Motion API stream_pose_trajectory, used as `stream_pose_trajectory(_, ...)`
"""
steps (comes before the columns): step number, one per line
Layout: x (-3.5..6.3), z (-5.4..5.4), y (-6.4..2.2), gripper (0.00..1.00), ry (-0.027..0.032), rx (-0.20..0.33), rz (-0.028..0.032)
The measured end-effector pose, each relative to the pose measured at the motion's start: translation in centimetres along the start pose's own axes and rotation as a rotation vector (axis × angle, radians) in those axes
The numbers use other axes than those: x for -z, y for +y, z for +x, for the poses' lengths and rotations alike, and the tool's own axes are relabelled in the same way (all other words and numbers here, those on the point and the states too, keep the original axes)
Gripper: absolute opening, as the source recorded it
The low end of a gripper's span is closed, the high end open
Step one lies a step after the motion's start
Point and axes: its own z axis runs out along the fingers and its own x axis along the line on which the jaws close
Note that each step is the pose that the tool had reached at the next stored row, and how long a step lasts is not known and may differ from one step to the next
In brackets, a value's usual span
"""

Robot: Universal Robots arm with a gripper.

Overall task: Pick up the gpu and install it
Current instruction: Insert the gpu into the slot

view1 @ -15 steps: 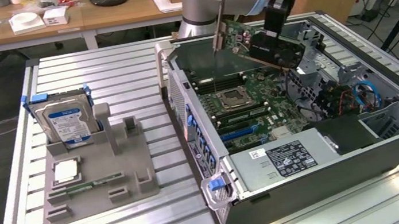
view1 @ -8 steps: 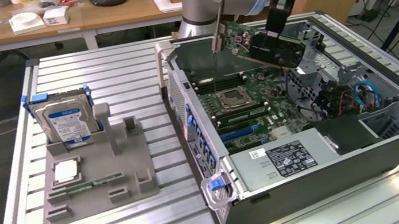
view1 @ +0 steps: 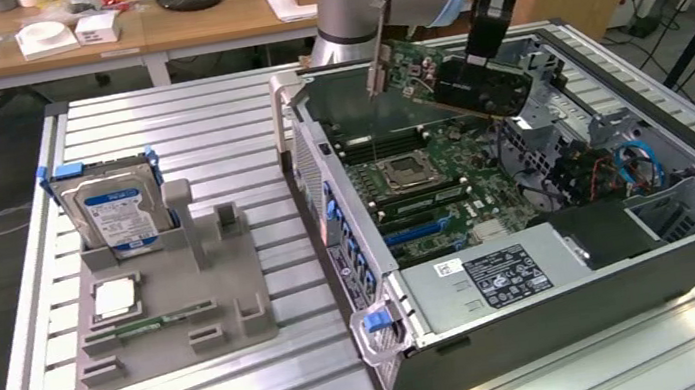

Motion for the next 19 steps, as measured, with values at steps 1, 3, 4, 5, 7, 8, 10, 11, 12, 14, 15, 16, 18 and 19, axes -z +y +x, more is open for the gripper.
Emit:
stream_pose_trajectory(1, 0.0, 0.0, 0.0, 0.26, 0.0003, 0.009, -0.0001)
stream_pose_trajectory(3, -0.01, 0.0, -0.01, 0.26, 0.0011, 0.027, -0.0002)
stream_pose_trajectory(4, -0.01, -0.01, -0.01, 0.26, 0.0015, 0.036, -0.0002)
stream_pose_trajectory(5, -0.01, -0.01, -0.01, 0.26, 0.0019, 0.045, -0.0003)
stream_pose_trajectory(7, -0.01, -0.01, -0.02, 0.26, 0.0026, 0.064, -0.0004)
stream_pose_trajectory(8, -0.02, -0.01, -0.02, 0.26, 0.003, 0.073, -0.0005)
stream_pose_trajectory(10, -0.02, -0.02, -0.03, 0.26, 0.0038, 0.091, -0.0006)
stream_pose_trajectory(11, -0.02, -0.02, -0.03, 0.26, 0.0042, 0.101, -0.0006)
stream_pose_trajectory(12, -0.02, -0.02, -0.03, 0.26, 0.0045, 0.11, -0.0007)
stream_pose_trajectory(14, -0.03, -0.03, -0.04, 0.26, 0.0053, 0.129, -0.0008)
stream_pose_trajectory(15, -0.03, -0.03, -0.04, 0.26, 0.0057, 0.138, -0.0009)
stream_pose_trajectory(16, -0.04, -0.03, -0.04, 0.26, 0.006, 0.147, -0.001)
stream_pose_trajectory(18, -0.04, -0.04, -0.05, 0.26, 0.0068, 0.165, -0.001)
stream_pose_trajectory(19, -0.04, -0.04, -0.05, 0.26, 0.0071, 0.175, -0.0011)
